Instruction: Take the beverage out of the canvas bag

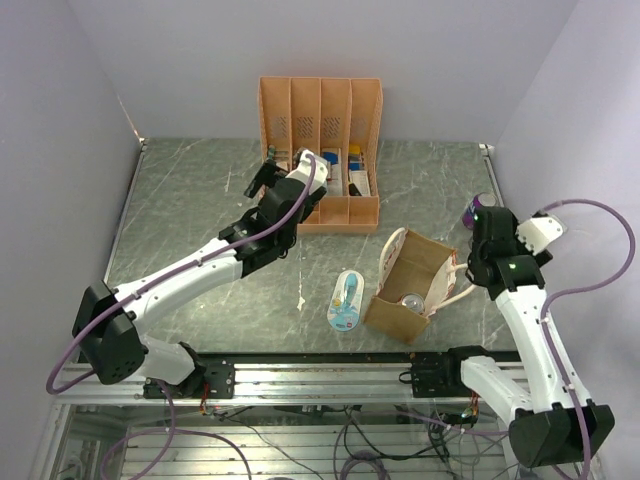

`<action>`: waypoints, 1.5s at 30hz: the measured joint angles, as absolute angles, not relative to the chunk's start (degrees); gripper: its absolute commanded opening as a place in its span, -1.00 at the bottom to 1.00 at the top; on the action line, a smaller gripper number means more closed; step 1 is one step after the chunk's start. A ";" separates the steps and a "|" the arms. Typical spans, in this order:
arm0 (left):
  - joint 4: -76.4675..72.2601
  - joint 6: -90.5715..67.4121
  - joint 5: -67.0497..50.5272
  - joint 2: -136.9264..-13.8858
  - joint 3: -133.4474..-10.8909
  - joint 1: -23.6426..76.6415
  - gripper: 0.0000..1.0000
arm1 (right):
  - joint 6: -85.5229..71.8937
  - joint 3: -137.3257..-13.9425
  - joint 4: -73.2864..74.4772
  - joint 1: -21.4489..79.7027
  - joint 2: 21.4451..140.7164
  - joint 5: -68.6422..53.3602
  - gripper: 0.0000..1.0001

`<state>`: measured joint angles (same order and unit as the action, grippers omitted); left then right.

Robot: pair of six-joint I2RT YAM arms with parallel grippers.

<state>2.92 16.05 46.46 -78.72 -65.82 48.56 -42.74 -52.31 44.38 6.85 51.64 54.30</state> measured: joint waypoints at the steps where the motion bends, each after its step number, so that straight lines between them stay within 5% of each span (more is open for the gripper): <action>1: 2.96 16.03 46.19 -78.89 -65.82 48.56 0.98 | -44.64 -51.29 45.12 5.56 51.44 53.87 -1.00; 15: 3.27 14.57 43.68 -79.33 -65.82 48.14 0.98 | -61.56 -39.03 50.61 1.54 47.88 51.42 -1.00; 40: 3.29 13.15 40.62 -79.75 -65.82 45.80 0.98 | -53.54 -34.06 28.60 -10.55 61.25 42.92 -1.00; 45: 3.31 12.82 40.07 -80.01 -65.82 45.23 0.98 | -53.80 -34.26 28.86 -11.90 62.87 43.03 -0.79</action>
<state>3.31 12.82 40.07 -80.01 -65.82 45.23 -53.80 -34.26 28.86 -11.90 62.87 43.03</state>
